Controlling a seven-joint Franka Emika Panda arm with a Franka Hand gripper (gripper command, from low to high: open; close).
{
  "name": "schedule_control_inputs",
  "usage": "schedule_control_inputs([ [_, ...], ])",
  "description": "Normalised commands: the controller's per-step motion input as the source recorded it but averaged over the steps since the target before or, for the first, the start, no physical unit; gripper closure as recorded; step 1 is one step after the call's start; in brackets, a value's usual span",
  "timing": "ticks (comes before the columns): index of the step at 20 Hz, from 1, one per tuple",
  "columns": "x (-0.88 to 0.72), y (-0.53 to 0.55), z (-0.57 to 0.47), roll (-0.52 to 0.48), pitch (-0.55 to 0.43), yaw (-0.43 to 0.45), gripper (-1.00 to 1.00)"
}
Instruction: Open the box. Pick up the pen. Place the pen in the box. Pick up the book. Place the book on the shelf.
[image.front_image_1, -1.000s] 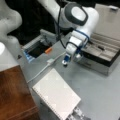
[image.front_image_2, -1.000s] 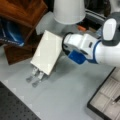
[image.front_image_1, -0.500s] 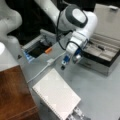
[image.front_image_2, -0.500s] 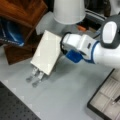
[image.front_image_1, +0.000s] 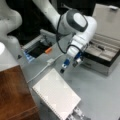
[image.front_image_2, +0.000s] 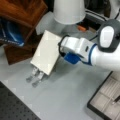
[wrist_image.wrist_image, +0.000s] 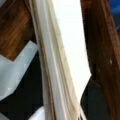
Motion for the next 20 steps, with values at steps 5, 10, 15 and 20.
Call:
schedule_control_inputs([
  [5,0.11,0.01,-0.21,-0.396,0.007,0.072,-1.0],
  [10,0.09,-0.07,-0.17,-0.332,0.046,0.127,-1.0],
  [15,0.05,-0.16,-0.11,-0.274,0.058,0.136,-1.0],
  [20,-0.04,-0.15,-0.04,-0.192,0.102,0.146,-1.0],
])
